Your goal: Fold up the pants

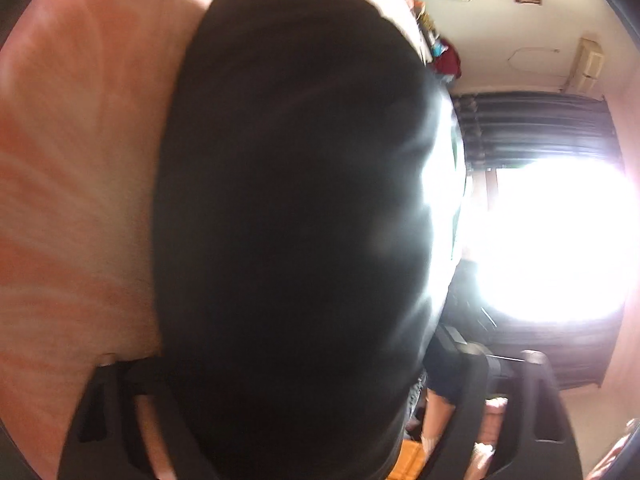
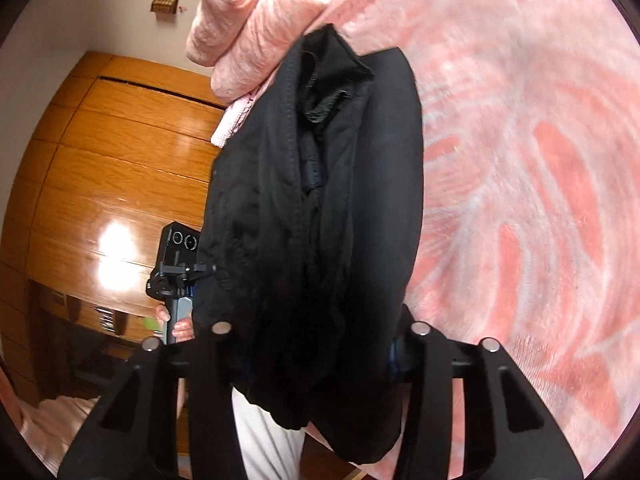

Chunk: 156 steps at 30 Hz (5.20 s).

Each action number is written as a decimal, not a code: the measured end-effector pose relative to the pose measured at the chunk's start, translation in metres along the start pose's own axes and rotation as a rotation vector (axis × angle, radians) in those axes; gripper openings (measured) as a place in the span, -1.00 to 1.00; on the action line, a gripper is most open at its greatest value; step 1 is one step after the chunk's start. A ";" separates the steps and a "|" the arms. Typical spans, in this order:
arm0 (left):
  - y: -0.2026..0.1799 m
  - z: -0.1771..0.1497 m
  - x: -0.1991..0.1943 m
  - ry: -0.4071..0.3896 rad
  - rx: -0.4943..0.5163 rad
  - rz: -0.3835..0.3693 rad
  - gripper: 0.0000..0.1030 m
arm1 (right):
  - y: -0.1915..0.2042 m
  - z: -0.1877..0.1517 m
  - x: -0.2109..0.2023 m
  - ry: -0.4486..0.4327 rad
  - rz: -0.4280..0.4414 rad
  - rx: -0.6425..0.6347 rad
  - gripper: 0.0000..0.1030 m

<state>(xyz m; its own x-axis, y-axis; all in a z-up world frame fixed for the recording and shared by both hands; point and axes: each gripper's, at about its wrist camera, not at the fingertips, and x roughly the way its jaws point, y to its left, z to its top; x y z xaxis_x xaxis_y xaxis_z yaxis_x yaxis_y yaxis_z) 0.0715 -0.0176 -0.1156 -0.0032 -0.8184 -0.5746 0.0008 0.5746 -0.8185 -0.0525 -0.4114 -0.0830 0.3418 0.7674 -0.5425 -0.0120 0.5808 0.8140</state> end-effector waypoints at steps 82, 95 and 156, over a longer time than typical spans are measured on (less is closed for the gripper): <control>-0.148 -0.063 -0.060 -0.550 0.392 0.841 0.92 | 0.172 -0.019 0.014 -0.327 -0.729 -0.302 0.94; -0.142 -0.062 -0.058 -0.541 0.389 0.890 0.92 | 0.170 -0.017 0.027 -0.310 -0.765 -0.317 0.94; -0.133 -0.057 -0.055 -0.524 0.386 0.916 0.92 | 0.161 -0.014 0.030 -0.307 -0.798 -0.302 0.94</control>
<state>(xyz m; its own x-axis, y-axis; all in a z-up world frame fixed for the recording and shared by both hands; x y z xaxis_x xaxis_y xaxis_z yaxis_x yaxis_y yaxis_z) 0.0144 -0.0489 0.0246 0.5785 -0.0402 -0.8147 0.0971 0.9951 0.0198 -0.0578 -0.2910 0.0294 0.5894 0.0255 -0.8074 0.1046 0.9887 0.1076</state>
